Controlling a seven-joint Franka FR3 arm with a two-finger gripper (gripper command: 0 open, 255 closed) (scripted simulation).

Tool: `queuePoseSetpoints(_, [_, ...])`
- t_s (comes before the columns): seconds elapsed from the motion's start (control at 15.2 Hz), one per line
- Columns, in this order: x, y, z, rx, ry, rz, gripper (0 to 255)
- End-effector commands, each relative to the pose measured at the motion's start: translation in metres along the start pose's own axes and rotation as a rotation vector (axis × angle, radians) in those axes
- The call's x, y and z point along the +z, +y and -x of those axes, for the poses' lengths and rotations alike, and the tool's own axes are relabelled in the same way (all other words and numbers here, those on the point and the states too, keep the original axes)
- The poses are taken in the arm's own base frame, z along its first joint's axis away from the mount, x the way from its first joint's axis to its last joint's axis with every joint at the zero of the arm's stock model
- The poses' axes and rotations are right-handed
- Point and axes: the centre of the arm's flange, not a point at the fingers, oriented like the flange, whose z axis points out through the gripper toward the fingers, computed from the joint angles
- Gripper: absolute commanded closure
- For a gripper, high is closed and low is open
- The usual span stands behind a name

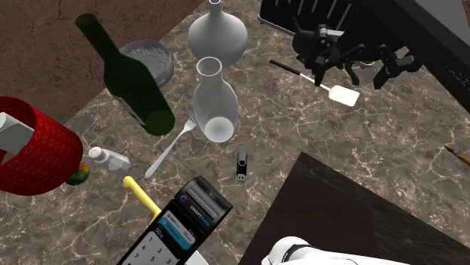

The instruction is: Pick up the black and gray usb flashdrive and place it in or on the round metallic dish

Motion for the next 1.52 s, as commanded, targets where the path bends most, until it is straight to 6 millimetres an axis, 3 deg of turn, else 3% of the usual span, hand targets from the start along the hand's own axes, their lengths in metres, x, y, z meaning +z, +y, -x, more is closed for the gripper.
queuePoseSetpoints(0.0, [0.000, 0.000, 0.000, 0.000, 0.000, 0.000, 0])
queuePoseSetpoints(1.32, [0.171, -0.161, 0.099, -0.051, 0.010, -0.102, 0])
queuePoseSetpoints(1.45, [0.180, -0.165, 0.101, -0.052, 0.010, -0.104, 0])
